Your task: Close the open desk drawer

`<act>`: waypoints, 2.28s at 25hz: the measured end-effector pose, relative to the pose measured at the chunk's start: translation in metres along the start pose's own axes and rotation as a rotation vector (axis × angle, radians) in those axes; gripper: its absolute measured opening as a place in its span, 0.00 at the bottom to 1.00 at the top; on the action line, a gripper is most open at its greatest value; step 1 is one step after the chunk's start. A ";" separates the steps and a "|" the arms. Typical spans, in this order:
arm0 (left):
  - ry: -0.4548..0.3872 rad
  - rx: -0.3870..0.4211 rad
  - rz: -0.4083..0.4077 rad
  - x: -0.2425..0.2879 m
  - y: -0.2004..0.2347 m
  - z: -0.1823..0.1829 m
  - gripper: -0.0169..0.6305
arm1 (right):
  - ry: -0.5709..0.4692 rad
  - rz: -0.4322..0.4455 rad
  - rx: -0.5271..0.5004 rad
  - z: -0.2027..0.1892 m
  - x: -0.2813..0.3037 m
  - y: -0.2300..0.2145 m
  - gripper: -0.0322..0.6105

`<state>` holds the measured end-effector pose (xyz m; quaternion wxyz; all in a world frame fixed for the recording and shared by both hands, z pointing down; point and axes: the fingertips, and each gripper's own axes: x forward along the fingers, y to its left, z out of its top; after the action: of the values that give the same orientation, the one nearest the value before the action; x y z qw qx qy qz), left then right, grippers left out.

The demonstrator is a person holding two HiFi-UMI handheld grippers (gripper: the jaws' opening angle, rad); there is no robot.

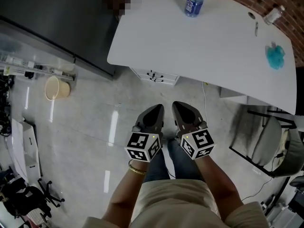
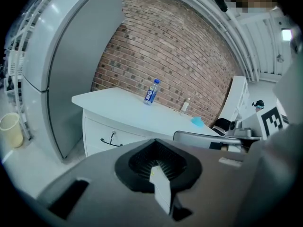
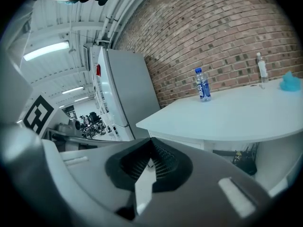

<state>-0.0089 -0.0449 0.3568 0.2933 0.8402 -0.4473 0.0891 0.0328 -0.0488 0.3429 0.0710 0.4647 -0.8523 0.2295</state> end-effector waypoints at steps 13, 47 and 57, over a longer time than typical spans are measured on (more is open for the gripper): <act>-0.023 0.022 -0.023 -0.053 -0.077 0.038 0.02 | -0.013 0.086 -0.052 0.058 -0.082 0.031 0.05; -0.090 0.107 -0.048 -0.044 -0.170 0.063 0.02 | -0.085 0.181 -0.188 0.098 -0.162 0.010 0.05; -0.090 0.087 -0.062 -0.037 -0.174 0.058 0.02 | -0.070 0.168 -0.186 0.092 -0.168 0.001 0.05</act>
<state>0.1025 0.0219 0.2225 0.2385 0.8689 -0.4294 0.0613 0.1343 0.0371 0.2049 0.0646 0.3907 -0.9078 0.1381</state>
